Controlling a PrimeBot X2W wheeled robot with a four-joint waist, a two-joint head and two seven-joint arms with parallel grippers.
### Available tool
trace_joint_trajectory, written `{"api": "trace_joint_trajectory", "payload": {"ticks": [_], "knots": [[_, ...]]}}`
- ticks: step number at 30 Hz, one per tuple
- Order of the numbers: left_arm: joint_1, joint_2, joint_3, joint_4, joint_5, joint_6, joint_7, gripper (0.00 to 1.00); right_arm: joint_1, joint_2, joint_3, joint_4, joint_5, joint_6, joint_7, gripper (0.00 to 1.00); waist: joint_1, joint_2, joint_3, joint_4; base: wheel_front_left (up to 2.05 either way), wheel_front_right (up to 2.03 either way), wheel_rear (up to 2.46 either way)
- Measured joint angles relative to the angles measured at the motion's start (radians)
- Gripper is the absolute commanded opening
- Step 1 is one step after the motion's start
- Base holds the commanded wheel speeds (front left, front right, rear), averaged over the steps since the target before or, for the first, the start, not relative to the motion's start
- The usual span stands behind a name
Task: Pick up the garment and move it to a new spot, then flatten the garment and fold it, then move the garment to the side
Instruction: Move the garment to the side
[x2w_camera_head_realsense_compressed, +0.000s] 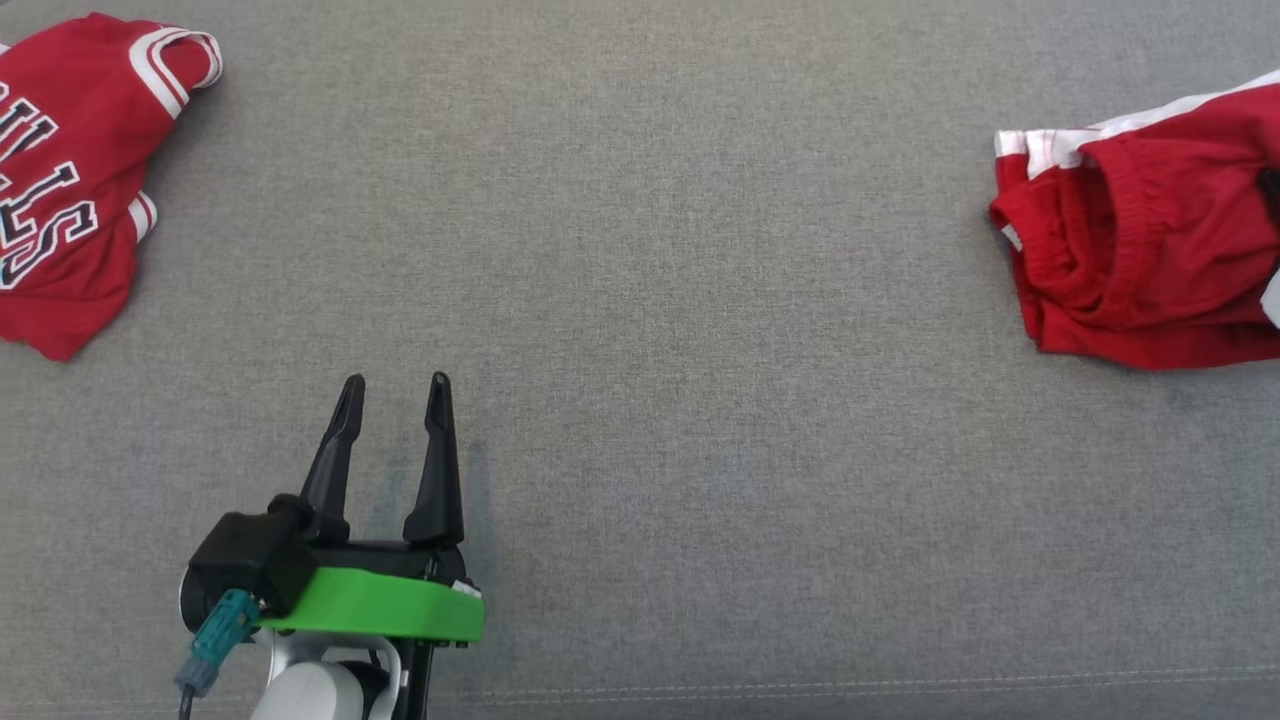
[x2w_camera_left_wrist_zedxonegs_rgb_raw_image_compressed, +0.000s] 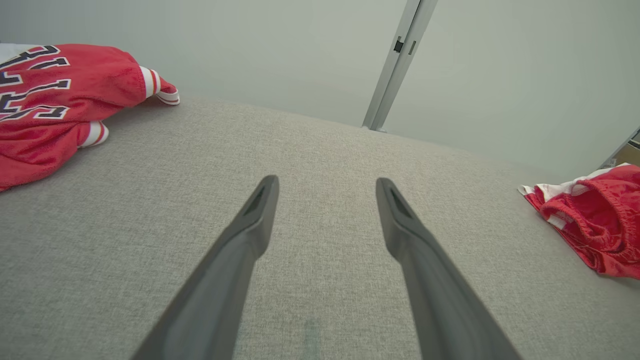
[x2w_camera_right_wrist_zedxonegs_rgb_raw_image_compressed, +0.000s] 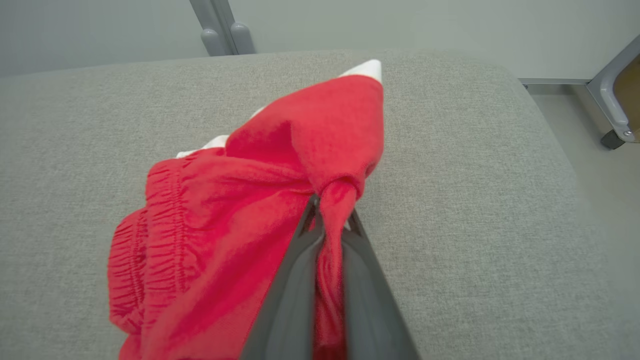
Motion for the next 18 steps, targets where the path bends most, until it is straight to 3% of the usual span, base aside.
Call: {"api": "trace_joint_trajectory", "payload": {"ticks": [14,18], "knots": [[-0.055,0.039,-0.001,-0.044,0.042,0.0,0.015,1.0,-0.11,-0.091,-0.007,-0.006,-0.073,-0.037,-0.003,0.0,0.0,0.0,0.103,-0.03,0.0,0.0,0.0],[-0.08,0.041,-0.007,-0.058,0.062,0.0,0.024,1.0,-0.136,-0.111,-0.011,0.004,-0.091,-0.069,-0.019,0.0,0.0,0.0,0.131,-0.032,0.0,0.0,0.0]]}}
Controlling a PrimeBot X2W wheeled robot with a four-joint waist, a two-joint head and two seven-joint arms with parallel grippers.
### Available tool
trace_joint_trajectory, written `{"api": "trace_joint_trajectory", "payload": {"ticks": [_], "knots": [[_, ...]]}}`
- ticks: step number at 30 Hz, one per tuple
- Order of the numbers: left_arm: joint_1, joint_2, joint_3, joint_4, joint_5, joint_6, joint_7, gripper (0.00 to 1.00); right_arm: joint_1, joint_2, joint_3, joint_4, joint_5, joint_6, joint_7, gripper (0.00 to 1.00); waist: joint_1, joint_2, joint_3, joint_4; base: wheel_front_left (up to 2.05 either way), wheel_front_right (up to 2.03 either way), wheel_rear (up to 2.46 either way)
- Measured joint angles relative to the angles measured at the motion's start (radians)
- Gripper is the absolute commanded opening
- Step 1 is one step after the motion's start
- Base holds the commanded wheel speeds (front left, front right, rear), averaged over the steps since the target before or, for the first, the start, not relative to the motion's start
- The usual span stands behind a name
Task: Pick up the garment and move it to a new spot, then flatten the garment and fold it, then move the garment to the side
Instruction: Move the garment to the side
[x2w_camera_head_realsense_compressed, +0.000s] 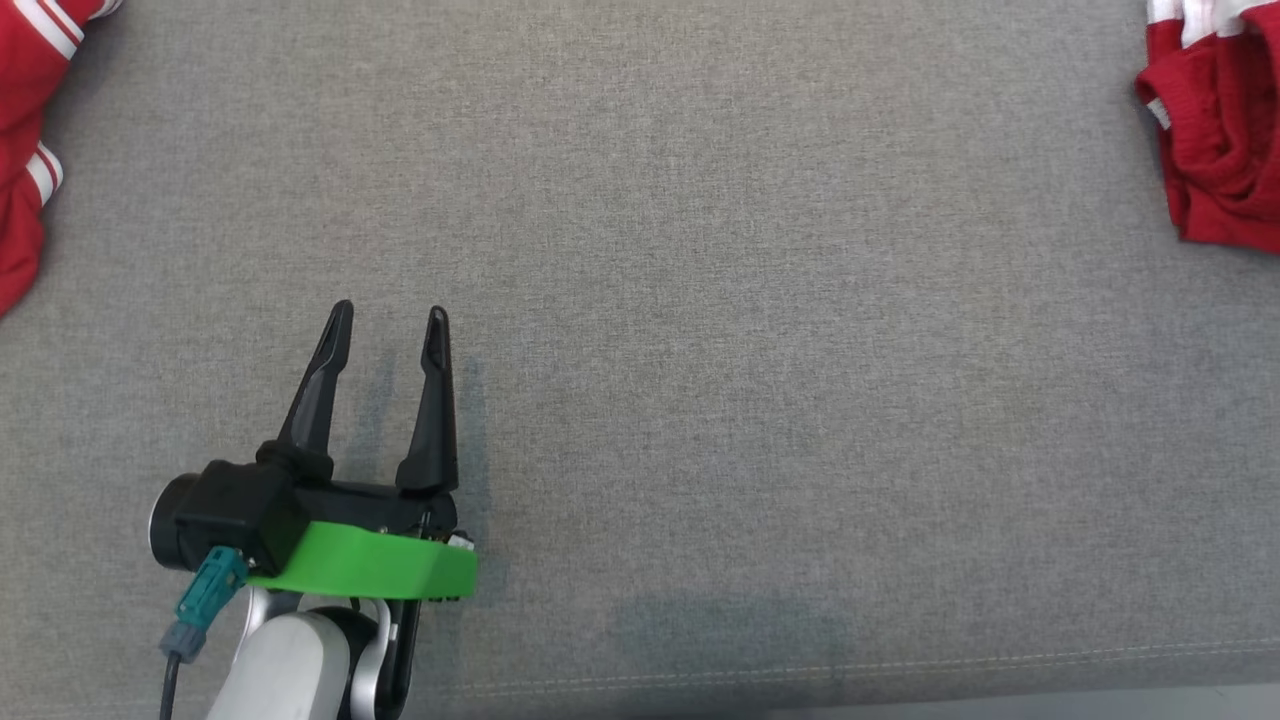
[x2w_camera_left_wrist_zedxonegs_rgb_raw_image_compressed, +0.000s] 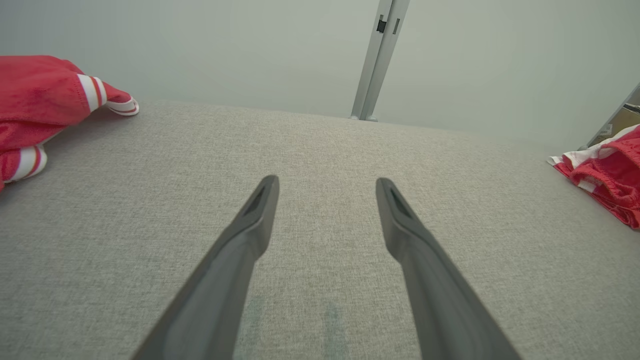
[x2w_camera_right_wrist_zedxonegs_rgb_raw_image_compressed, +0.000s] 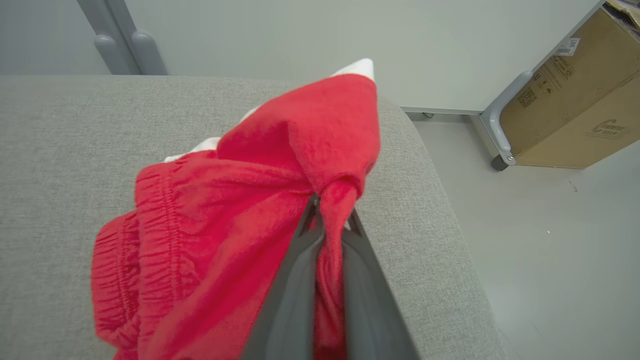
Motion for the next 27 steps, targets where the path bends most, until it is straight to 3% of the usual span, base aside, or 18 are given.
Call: {"api": "trace_joint_trajectory", "payload": {"ticks": [4,5,7,9,15,27], "knots": [[-0.015,0.0,-0.015,-0.004,0.002,0.0,0.003,1.0,-0.005,-0.015,-0.006,0.024,-0.027,-0.037,-0.028,0.0,0.0,0.0,0.015,0.01,0.0,0.0,0.0],[-0.017,0.0,-0.019,-0.004,0.003,0.0,0.005,1.0,-0.005,-0.016,-0.007,0.03,-0.036,-0.047,-0.039,0.07,0.0,0.0,0.016,0.014,0.0,0.0,0.0],[-0.02,0.0,-0.022,-0.003,0.003,0.0,0.008,1.0,-0.006,-0.016,-0.004,0.04,-0.055,-0.069,-0.057,0.41,0.0,0.0,0.019,0.022,0.0,0.0,0.0],[-0.021,0.0,-0.022,-0.003,0.007,0.0,0.009,1.0,-0.006,-0.015,-0.002,0.05,-0.07,-0.091,-0.077,0.98,0.0,0.0,0.019,0.029,0.0,0.0,0.0],[-0.021,0.001,-0.019,-0.004,0.01,0.0,0.013,1.0,-0.006,0.004,0.003,0.091,-0.095,-0.118,-0.108,1.0,0.0,0.0,0.016,0.038,0.0,0.0,0.0],[-0.021,0.002,0.002,0.015,0.01,0.0,0.01,1.0,-0.017,0.08,0.029,0.101,-0.103,-0.123,-0.184,1.0,0.0,0.0,-0.029,-0.002,0.0,0.0,0.0]]}}
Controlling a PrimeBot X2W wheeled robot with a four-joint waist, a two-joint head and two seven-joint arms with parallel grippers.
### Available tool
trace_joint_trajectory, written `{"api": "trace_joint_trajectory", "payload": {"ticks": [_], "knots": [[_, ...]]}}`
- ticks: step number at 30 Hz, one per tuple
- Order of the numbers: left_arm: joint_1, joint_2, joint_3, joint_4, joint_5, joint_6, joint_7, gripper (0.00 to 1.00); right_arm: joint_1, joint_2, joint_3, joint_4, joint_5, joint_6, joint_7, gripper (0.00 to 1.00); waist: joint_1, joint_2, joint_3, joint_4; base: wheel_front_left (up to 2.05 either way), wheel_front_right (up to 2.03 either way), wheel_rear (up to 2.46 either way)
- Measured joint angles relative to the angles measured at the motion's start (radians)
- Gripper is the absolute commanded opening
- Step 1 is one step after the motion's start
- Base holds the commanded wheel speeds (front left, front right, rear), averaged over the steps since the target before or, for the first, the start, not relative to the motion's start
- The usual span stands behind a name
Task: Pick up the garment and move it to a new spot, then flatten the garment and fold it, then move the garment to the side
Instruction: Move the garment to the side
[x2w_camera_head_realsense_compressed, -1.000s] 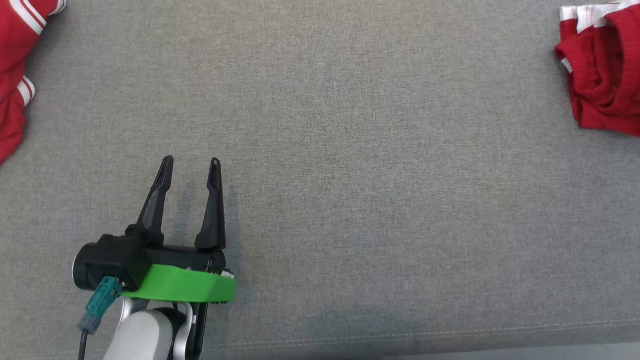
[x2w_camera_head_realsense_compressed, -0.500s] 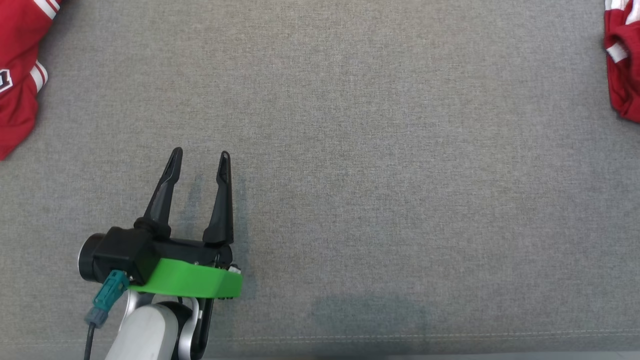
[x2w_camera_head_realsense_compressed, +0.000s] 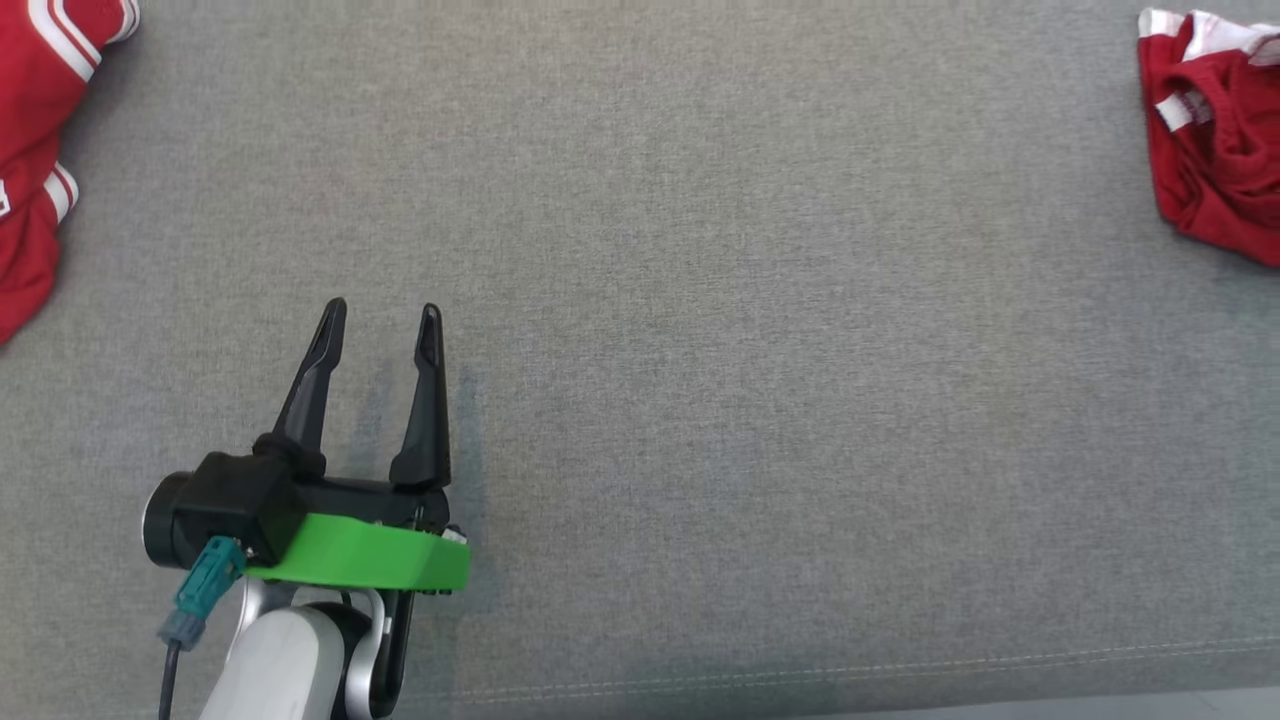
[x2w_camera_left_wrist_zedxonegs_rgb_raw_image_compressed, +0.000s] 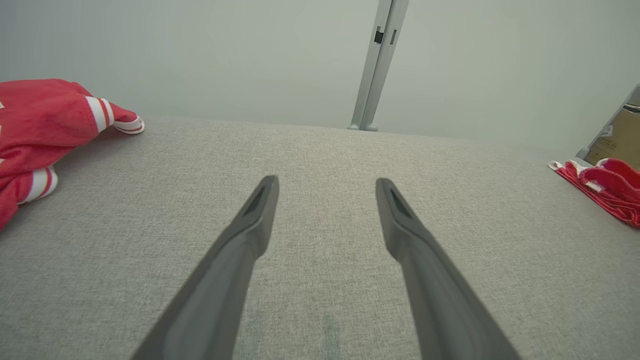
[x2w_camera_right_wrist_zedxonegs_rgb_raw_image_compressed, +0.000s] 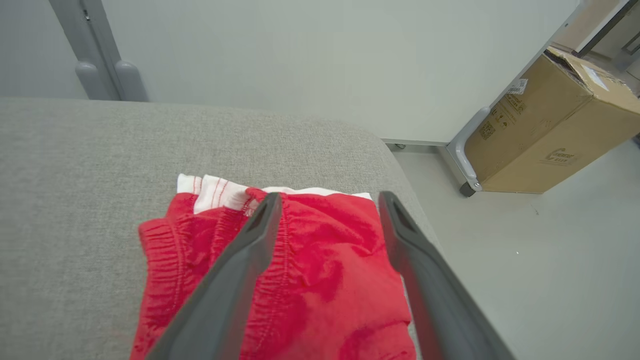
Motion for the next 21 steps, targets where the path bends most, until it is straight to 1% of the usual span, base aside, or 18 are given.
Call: {"api": "trace_joint_trajectory", "payload": {"ticks": [9,13,14,19,21], "knots": [[-0.001,-0.007,-0.004,0.048,-0.013,-0.005,-0.005,1.0,-0.045,0.087,0.03,-0.087,-0.008,0.048,-0.13,1.0,0.0,0.0,-0.086,-0.045,0.0,0.0,0.0],[-0.001,-0.011,0.004,0.075,-0.028,-0.005,-0.012,1.0,-0.042,0.157,0.044,-0.12,-0.003,0.062,-0.182,1.0,0.0,0.0,-0.134,-0.067,0.0,0.0,0.0],[0.001,-0.013,0.011,0.091,-0.046,-0.005,-0.013,1.0,-0.027,0.19,0.051,-0.131,0.003,0.072,-0.188,1.0,0.0,0.0,-0.159,-0.078,0.0,0.0,0.0],[0.026,-0.018,0.032,0.124,-0.063,-0.005,-0.014,1.0,0.077,0.254,0.062,-0.152,0.021,0.073,-0.198,1.0,0.0,0.0,-0.224,-0.103,0.0,0.0,0.0],[0.043,-0.018,0.042,0.141,-0.065,-0.004,-0.018,1.0,0.116,0.27,0.058,-0.17,0.027,0.068,-0.204,1.0,0.0,0.0,-0.248,-0.112,0.0,0.0,0.0]]}}
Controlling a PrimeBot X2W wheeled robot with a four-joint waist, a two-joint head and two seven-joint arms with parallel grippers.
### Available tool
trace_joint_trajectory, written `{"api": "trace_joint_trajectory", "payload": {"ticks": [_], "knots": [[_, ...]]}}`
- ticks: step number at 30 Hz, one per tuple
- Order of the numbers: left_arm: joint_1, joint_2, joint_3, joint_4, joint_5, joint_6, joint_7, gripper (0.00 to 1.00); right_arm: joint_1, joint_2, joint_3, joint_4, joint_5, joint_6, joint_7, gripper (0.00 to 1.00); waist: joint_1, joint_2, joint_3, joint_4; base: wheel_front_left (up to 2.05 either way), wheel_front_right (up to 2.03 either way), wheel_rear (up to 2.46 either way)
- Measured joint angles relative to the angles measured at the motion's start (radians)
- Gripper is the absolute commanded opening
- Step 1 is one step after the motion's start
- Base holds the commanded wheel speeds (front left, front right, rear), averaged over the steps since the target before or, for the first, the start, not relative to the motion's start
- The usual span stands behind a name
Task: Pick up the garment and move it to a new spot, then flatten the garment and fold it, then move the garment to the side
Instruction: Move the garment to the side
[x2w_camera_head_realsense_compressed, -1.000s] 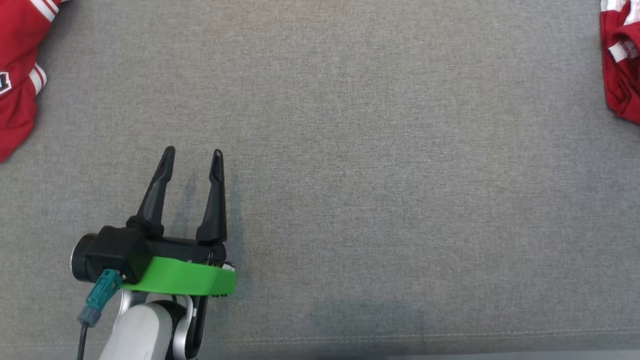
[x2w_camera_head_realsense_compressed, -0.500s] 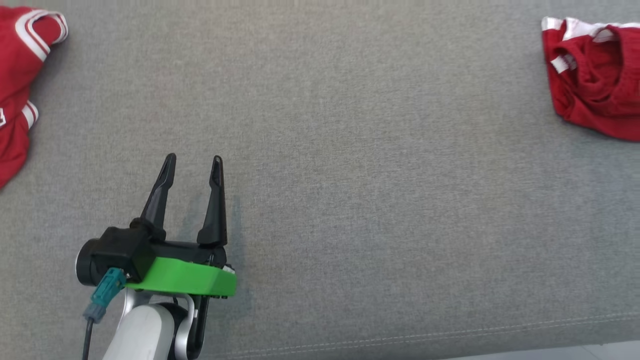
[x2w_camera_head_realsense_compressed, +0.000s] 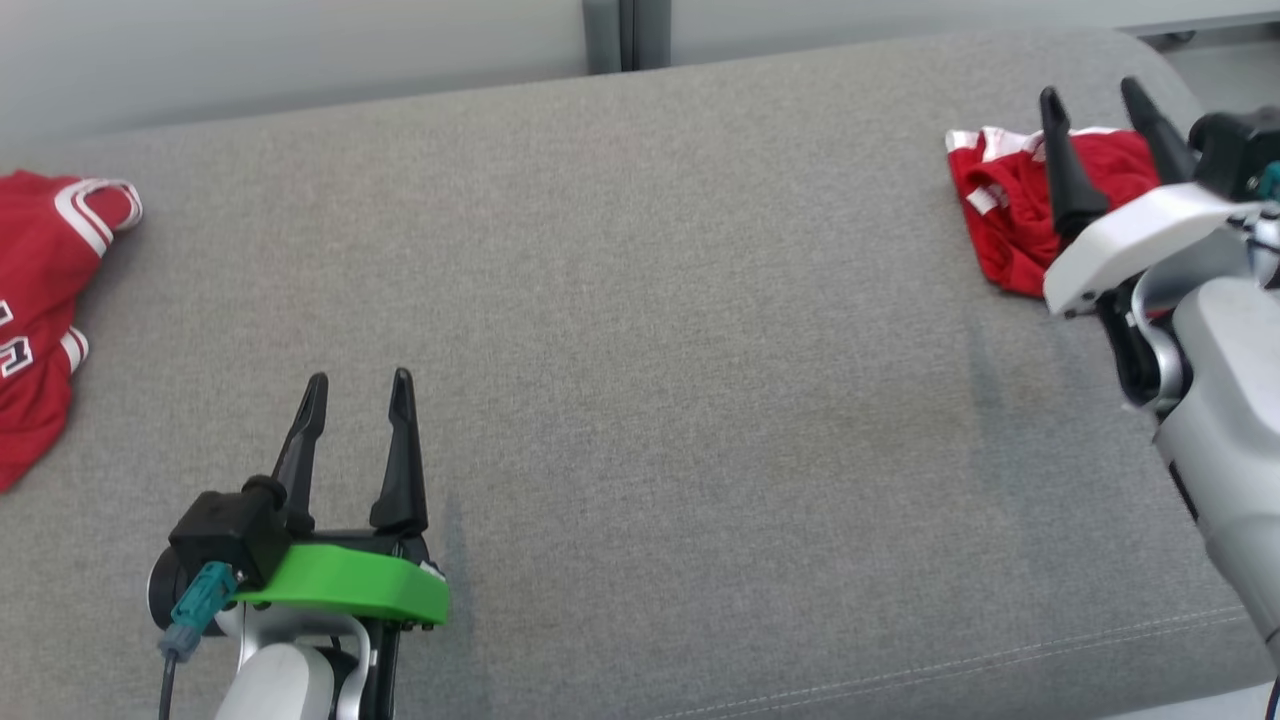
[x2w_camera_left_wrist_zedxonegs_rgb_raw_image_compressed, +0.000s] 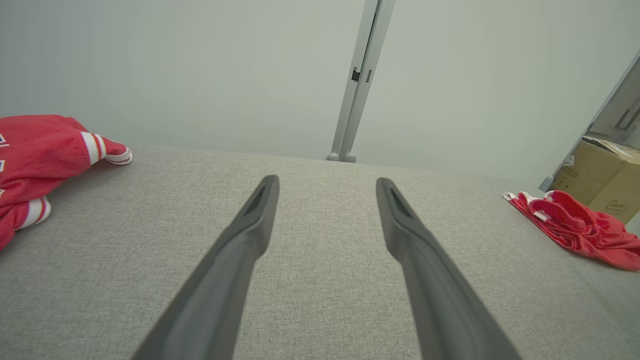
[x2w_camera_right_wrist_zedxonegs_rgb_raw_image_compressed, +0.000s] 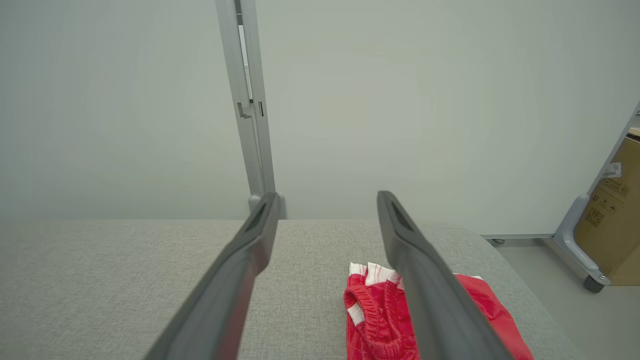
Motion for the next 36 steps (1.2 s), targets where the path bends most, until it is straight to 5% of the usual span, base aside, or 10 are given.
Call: {"api": "trace_joint_trajectory", "payload": {"ticks": [13,36], "knots": [[0.064,-0.006,0.043,0.031,0.001,0.002,-0.007,1.0,0.244,0.081,-0.025,-0.164,-0.013,-0.07,-0.009,1.0,0.0,0.0,-0.108,-0.017,0.0,0.0,0.0],[0.159,-0.022,0.107,0.018,0.009,0.005,-0.013,1.0,0.501,0.146,-0.05,-0.382,-0.136,-0.095,-0.009,1.0,0.0,0.0,-0.118,0.015,0.0,0.0,0.0]]}}
